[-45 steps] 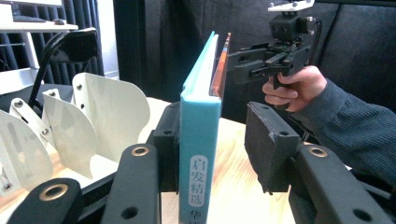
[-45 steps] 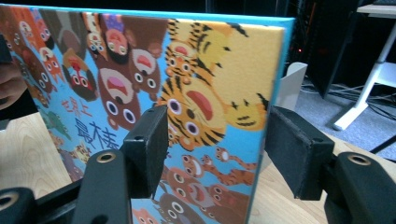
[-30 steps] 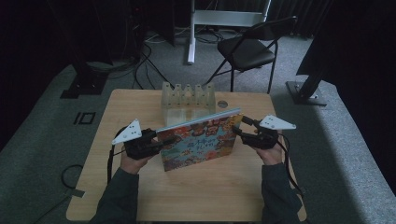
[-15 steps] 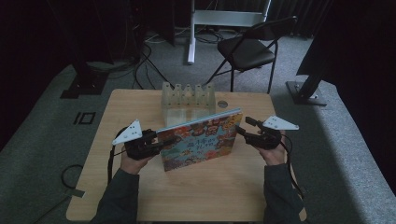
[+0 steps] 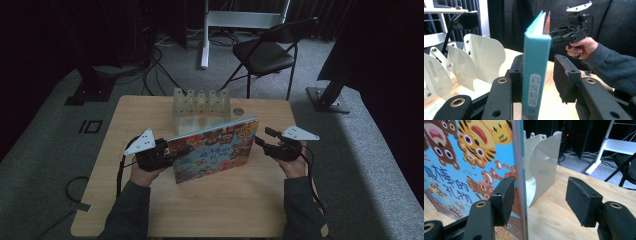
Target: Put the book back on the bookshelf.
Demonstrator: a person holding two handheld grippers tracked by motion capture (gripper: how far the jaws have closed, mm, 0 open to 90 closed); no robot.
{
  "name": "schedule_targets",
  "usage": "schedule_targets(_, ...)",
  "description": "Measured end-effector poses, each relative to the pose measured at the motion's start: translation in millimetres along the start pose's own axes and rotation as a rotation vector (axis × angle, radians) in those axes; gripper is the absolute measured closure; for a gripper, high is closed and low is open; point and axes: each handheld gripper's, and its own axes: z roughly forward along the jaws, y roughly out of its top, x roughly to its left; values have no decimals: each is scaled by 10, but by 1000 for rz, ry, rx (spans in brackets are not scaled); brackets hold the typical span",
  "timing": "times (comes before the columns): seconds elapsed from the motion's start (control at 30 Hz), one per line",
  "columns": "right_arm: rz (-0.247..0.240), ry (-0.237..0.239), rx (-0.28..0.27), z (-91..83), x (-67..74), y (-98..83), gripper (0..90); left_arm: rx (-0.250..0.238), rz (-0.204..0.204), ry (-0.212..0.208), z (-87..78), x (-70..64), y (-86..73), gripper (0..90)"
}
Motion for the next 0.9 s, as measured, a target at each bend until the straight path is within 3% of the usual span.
schedule_targets(0.4, 12, -25, 31, 35, -62, -101, 398, 10, 27, -9, 38, -34, -6, 606)
schedule_targets(0.9, 34, -49, 70, 73, -127, -259, 400, -16, 20, -11, 73, -34, -61, 628)
